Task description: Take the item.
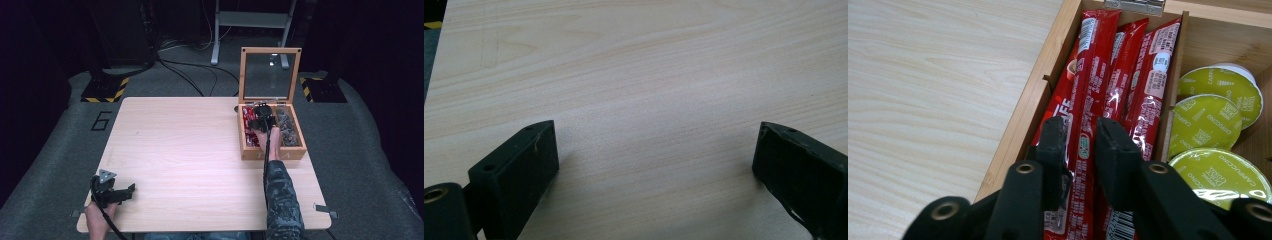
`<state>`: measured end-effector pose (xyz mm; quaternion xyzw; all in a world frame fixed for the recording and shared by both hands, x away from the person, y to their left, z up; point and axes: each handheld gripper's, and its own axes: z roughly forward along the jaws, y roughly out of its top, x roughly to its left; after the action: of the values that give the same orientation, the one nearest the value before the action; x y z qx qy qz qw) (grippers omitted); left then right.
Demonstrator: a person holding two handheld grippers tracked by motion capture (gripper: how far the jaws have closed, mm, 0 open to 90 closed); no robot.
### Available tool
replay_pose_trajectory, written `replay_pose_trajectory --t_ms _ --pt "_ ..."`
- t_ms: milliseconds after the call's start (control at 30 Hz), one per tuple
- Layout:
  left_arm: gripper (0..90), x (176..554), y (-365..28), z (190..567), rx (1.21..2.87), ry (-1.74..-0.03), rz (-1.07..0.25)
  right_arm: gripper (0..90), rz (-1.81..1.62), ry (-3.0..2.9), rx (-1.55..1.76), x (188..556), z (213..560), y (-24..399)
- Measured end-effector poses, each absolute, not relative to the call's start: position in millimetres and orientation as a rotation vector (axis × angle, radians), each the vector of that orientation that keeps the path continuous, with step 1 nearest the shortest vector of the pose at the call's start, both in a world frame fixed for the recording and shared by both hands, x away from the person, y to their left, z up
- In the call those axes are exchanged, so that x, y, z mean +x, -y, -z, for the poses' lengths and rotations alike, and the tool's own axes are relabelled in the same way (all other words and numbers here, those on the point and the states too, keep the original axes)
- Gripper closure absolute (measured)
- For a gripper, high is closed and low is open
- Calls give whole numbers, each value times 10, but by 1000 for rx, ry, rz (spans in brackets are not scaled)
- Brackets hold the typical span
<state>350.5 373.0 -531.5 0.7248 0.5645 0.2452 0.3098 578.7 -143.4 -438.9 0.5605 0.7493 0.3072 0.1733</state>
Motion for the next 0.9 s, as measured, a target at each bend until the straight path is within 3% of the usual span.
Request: replay_pose_trajectory --t_ms 233,900 --pt "46 3504 -3730 5316 1915 -1490 -649 853 -907 -2068 1628 5752 4413 1486" --pt "47 3503 -3729 5315 1915 -1490 -650 864 -983 -1985 1605 5538 4231 1578"
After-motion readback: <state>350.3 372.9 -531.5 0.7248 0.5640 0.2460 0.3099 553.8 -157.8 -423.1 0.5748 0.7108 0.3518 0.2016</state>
